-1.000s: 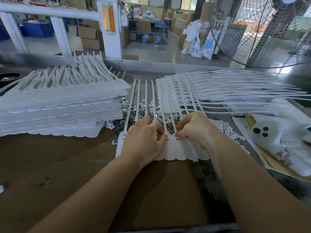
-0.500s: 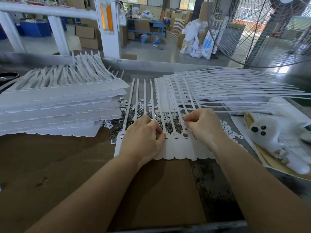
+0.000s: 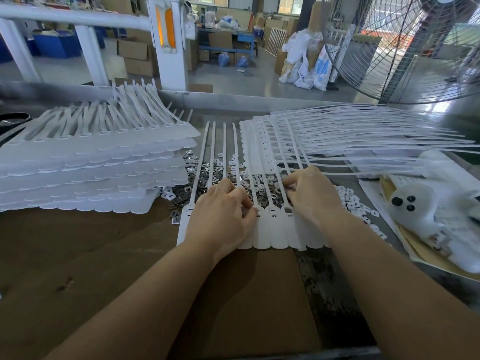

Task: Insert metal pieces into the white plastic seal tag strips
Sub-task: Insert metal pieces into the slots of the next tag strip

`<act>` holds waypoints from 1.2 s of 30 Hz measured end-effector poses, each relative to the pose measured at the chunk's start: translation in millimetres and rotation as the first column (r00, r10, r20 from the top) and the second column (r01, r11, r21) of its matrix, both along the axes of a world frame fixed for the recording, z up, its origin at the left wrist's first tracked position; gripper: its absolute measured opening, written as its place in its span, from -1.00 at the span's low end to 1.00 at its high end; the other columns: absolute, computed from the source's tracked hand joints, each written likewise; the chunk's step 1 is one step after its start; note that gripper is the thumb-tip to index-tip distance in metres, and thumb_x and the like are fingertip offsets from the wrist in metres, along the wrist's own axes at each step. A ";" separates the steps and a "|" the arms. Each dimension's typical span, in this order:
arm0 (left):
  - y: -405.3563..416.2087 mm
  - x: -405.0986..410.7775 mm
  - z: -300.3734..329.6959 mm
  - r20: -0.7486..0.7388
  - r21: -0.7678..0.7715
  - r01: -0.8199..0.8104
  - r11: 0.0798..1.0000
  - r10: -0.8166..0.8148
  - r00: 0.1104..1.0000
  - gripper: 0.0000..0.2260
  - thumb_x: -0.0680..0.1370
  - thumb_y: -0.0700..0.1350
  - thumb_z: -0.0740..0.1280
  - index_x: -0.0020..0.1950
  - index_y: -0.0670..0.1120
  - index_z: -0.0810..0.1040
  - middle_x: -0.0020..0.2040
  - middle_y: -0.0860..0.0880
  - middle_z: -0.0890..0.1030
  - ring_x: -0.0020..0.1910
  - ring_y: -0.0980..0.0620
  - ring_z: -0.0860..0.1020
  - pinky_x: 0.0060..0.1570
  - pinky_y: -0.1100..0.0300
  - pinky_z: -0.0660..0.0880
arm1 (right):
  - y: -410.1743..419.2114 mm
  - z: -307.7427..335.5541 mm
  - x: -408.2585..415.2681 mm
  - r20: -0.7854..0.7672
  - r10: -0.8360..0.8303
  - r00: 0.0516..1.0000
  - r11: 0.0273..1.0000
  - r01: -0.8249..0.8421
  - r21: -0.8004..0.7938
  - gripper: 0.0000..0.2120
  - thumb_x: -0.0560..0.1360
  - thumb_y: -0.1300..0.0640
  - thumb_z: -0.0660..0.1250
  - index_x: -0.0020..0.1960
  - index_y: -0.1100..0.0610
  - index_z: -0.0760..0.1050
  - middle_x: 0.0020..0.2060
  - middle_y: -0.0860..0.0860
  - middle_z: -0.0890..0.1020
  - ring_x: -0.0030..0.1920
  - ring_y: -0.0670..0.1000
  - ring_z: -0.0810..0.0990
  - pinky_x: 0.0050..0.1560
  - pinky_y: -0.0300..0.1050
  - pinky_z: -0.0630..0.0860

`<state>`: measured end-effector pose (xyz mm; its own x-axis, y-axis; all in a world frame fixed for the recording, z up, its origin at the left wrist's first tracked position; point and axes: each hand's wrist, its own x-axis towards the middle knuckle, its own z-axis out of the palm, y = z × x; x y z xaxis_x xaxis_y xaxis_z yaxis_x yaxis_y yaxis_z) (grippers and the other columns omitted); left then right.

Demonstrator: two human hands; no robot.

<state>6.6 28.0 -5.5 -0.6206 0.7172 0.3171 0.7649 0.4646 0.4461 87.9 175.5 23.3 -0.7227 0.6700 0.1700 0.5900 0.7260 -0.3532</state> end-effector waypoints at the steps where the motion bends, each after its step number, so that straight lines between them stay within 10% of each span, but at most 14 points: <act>1: -0.1 -0.1 -0.1 -0.001 0.001 0.000 1.000 0.000 1.000 -0.80 0.54 0.13 0.22 0.03 0.07 0.53 -0.06 0.11 0.34 0.13 0.07 0.38 0.10 0.20 0.26 | -0.4 -0.8 0.5 -0.023 -0.010 1.000 1.000 0.011 0.014 -0.77 0.52 0.29 0.28 0.07 0.06 0.62 0.13 0.07 0.54 -0.02 0.08 0.58 0.05 -0.01 0.55; 18: -0.9 -0.1 -0.5 -0.007 -0.001 0.005 1.000 -0.005 1.000 -0.78 0.54 0.13 0.22 0.04 0.06 0.53 -0.05 0.11 0.35 0.13 0.07 0.38 0.11 0.21 0.25 | 2.5 -1.9 10.9 -0.348 -0.063 0.935 0.990 0.013 -0.143 -0.88 0.52 0.25 0.31 -0.03 0.14 0.62 -0.16 0.02 0.65 -0.21 -0.08 0.57 -0.16 -0.29 0.48; 25: -1.4 0.7 0.8 0.005 0.006 0.000 1.000 0.000 1.000 -0.79 0.53 0.12 0.23 0.03 0.05 0.53 -0.05 0.10 0.35 0.12 0.06 0.38 0.10 0.20 0.26 | -1.3 -1.0 22.4 -0.336 0.016 0.942 0.981 -0.081 -0.178 -0.81 0.54 0.27 0.26 0.04 0.12 0.62 -0.18 -0.02 0.62 -0.39 -0.25 0.42 -0.35 -0.49 0.30; 36: -1.1 0.7 -0.1 -0.006 0.004 -0.002 1.000 0.002 1.000 -0.79 0.54 0.11 0.23 0.04 0.04 0.54 -0.06 0.10 0.34 0.11 0.06 0.39 0.10 0.19 0.27 | -6.9 8.6 34.5 -0.182 0.166 0.969 0.953 -0.205 -0.224 -0.87 0.49 0.25 0.35 -0.08 0.07 0.64 -0.20 -0.13 0.59 -0.15 -0.19 0.56 -0.17 -0.51 0.41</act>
